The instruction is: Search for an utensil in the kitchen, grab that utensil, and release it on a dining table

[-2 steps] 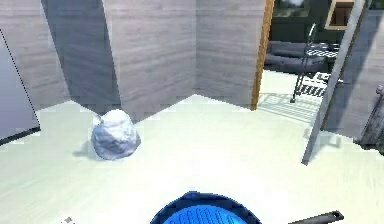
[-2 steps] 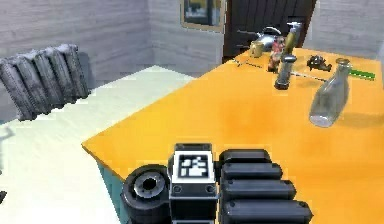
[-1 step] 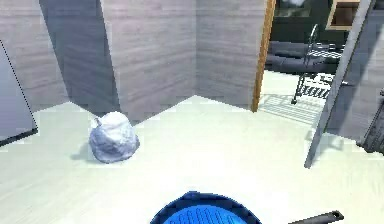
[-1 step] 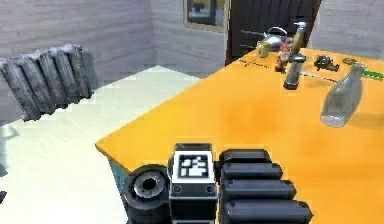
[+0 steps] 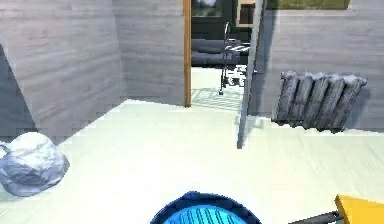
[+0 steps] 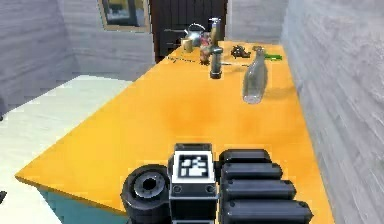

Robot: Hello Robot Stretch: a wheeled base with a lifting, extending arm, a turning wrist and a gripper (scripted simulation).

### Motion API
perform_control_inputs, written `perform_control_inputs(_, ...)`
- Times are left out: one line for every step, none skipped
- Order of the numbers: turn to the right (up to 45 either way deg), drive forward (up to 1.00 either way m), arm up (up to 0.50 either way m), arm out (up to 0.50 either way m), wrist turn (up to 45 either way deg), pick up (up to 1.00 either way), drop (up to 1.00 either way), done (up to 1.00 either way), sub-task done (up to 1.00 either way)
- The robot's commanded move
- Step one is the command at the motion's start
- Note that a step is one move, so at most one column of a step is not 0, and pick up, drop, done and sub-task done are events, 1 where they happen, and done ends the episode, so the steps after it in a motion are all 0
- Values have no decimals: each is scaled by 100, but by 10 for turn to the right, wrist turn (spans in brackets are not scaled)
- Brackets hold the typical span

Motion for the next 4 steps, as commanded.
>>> perform_control_inputs(0, 100, 0, 0, 0, 0, 0, 0, 0)
perform_control_inputs(30, 0, 0, 0, 0, 0, 0, 0, 0)
perform_control_inputs(0, 95, 0, 0, 0, 0, 0, 0, 0)
perform_control_inputs(120, 0, 0, 0, 0, 0, 0, 0, 0)
